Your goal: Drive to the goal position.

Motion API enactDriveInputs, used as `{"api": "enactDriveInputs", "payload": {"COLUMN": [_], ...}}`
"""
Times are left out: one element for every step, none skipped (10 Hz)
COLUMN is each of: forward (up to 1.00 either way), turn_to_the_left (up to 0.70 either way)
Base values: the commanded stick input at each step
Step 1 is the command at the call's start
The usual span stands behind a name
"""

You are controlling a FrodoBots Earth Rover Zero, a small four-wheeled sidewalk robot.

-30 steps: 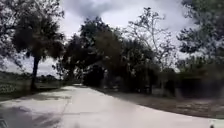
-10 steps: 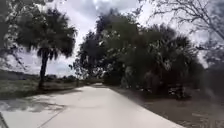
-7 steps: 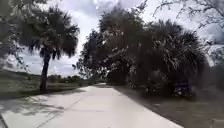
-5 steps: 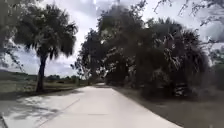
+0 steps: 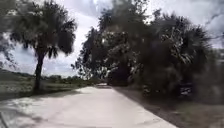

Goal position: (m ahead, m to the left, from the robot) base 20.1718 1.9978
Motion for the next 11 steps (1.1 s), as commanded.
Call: {"api": "enactDriveInputs", "payload": {"forward": [0.85, 0.85, 0.85, 0.85, 0.85, 0.85, 0.85, 0.85, 0.85, 0.85, 0.85], "turn_to_the_left": [0.10, 0.34, 0.17, 0.03, 0.02, 0.01, 0.00, 0.00, 0.21, 0.07, 0.00]}}
